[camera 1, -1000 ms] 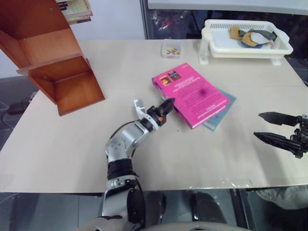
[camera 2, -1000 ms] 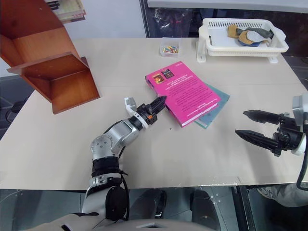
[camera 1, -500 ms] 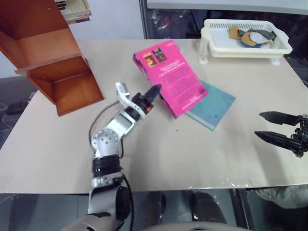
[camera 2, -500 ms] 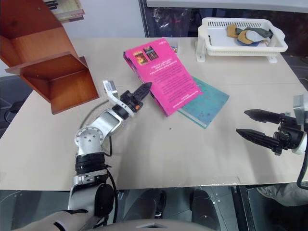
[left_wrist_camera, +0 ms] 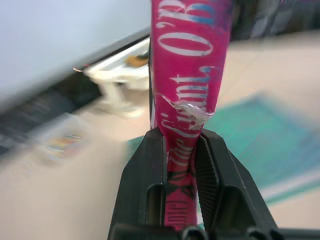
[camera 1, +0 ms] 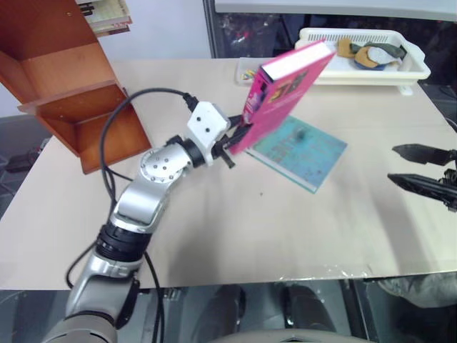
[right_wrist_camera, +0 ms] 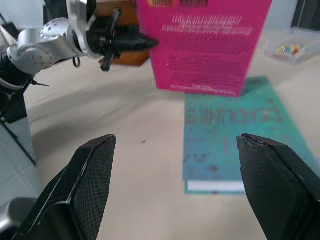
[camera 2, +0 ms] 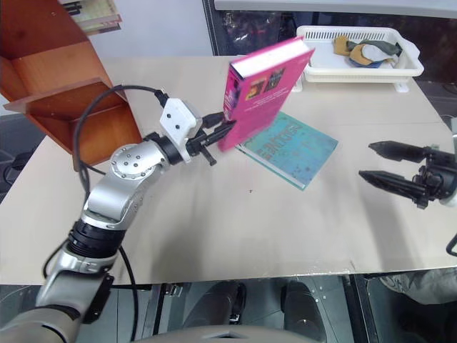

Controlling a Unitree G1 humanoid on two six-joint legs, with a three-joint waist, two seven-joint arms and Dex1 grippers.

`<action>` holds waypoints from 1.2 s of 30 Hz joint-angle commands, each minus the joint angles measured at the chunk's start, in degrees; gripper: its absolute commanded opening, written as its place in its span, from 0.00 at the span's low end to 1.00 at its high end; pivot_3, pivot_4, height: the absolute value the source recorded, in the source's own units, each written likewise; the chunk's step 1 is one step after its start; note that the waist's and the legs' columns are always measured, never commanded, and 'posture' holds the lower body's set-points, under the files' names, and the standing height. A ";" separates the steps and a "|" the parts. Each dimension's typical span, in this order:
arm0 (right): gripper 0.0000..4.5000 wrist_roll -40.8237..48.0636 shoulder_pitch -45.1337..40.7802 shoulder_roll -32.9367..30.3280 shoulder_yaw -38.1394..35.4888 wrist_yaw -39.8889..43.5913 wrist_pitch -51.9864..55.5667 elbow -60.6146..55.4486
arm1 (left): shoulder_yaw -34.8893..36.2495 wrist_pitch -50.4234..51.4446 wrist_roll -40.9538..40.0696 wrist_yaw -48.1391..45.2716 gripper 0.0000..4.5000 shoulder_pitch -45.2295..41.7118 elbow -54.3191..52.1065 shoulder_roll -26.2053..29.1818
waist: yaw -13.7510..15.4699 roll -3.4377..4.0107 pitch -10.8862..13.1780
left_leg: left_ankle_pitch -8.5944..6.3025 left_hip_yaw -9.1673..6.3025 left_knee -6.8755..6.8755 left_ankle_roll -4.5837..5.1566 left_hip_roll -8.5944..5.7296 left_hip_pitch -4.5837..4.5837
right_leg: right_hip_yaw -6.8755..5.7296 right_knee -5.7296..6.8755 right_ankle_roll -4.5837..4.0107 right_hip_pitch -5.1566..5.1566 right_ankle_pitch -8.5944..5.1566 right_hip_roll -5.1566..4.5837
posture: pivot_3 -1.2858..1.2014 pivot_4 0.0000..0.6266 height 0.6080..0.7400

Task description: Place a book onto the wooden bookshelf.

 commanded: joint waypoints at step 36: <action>0.87 -12.54 -45.27 8.06 31.81 21.08 -23.74 55.65 | 22.13 -8.03 19.93 -27.02 0.09 0.33 -7.56 45.97 | -1.73 0.26 0.55 | 0.00 0.14 -0.26 0.00 -0.02 -0.28 | 0.11 -0.05 -0.01 -0.44 -0.01 -0.03 | 0.52 0.24 1.00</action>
